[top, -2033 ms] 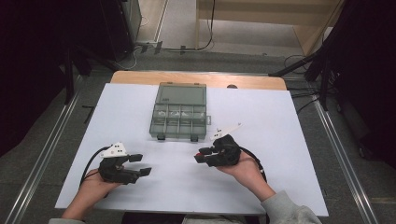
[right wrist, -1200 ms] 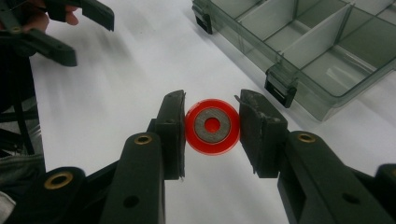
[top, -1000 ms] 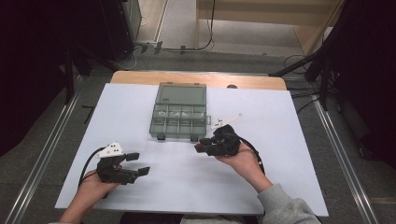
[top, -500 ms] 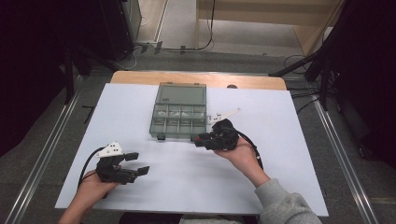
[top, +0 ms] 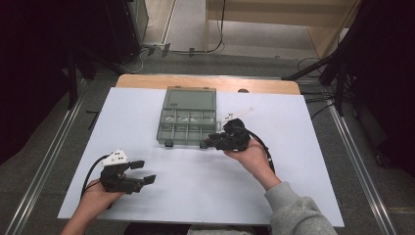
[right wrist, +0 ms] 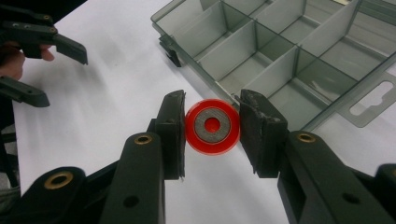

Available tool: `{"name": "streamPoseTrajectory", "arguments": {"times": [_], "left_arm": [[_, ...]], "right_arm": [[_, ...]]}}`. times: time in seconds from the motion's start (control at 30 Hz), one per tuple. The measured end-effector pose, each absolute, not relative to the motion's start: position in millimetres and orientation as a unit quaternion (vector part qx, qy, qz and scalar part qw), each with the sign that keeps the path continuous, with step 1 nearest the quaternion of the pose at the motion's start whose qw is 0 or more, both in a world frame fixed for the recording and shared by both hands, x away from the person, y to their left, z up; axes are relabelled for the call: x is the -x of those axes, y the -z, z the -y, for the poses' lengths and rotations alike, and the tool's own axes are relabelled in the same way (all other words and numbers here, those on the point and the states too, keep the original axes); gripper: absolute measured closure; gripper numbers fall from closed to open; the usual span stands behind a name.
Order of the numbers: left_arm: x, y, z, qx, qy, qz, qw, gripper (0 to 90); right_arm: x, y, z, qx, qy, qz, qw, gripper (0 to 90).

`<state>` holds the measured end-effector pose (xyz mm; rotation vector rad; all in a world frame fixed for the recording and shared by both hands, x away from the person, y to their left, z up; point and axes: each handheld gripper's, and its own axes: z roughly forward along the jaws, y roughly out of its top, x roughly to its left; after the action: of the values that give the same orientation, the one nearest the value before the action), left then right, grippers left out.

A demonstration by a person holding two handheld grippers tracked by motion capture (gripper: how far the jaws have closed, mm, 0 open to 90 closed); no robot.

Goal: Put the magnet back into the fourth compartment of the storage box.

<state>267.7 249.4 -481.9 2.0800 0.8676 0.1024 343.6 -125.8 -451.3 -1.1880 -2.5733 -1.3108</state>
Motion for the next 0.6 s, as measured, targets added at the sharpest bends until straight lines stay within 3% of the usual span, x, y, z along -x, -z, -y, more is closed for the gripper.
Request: {"name": "streamPoseTrajectory", "arguments": {"times": [0.6], "left_arm": [[-267,483,-250,-0.831,-0.041,-0.348,0.431,23.4]], "right_arm": [[-362,455,125,0.394,0.416,0.82,0.004,63.7]]}}
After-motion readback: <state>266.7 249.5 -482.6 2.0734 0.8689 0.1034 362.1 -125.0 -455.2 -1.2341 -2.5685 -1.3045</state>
